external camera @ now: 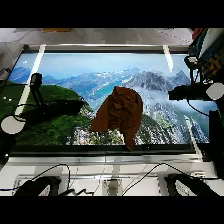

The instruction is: Fold the clothes and pants, and hang the long-sleeved shirts on hangers.

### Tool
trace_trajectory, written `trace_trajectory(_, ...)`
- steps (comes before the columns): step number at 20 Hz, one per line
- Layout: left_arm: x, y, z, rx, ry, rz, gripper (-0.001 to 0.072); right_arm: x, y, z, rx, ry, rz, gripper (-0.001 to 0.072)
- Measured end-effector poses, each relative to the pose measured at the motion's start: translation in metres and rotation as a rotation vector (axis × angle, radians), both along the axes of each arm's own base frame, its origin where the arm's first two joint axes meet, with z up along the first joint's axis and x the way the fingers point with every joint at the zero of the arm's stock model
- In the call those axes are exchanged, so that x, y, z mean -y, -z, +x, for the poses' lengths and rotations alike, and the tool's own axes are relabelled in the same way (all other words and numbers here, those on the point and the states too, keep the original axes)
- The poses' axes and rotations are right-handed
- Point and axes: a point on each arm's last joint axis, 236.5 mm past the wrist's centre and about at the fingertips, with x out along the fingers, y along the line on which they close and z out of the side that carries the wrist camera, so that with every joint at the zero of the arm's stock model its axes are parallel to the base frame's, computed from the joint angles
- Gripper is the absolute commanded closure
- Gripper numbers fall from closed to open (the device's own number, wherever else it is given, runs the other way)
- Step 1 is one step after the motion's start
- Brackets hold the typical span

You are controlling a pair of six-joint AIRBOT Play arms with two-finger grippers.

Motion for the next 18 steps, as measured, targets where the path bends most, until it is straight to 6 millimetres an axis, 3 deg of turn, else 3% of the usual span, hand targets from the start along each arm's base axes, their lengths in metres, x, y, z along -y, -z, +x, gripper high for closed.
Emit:
trace_trajectory(14,0.0,0.0,0.0,0.0,0.0,0.0,0.0102,0.0,-0.001,0.001,0.005,0.001,0.0,0.0699)
trace_trajectory(18,0.0,0.0,0.0,0.0,0.0,0.0,0.0102,-0.006,-0.01,0.011,0.059,0.004,0.039,0.0699)
